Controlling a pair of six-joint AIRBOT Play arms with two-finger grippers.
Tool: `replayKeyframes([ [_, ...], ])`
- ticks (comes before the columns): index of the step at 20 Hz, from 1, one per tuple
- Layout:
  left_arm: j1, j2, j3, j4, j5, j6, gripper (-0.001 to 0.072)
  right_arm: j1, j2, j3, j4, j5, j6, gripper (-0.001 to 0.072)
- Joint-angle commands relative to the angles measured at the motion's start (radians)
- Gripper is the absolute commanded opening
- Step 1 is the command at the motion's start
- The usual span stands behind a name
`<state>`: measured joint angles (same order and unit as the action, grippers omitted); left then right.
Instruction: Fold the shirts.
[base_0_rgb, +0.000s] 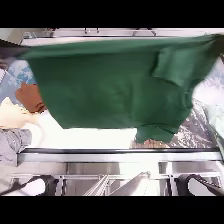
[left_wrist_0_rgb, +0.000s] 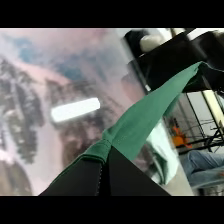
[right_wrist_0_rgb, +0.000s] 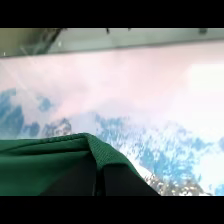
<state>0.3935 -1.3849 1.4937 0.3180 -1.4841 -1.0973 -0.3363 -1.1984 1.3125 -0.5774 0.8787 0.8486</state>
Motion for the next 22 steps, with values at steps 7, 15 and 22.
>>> replayKeyframes([
  [7, -0.205, -0.851, 0.594, 0.101, 0.086, -0.04, 0.0016, 0.159, -0.592, 0.2, 0.172, -0.172, -0.183, 0.002],
  [15, -0.143, -0.733, 0.389, 0.146, 0.05, -0.002, 0.0018, -0.003, -0.595, 0.174, -0.106, 0.237, -0.138, 0.0019],
  [22, -0.146, -0.733, 0.193, 0.241, 0.034, -0.002, 0.0008, -0.067, -0.598, 0.062, -0.172, 0.3, -0.143, 0.002],
])
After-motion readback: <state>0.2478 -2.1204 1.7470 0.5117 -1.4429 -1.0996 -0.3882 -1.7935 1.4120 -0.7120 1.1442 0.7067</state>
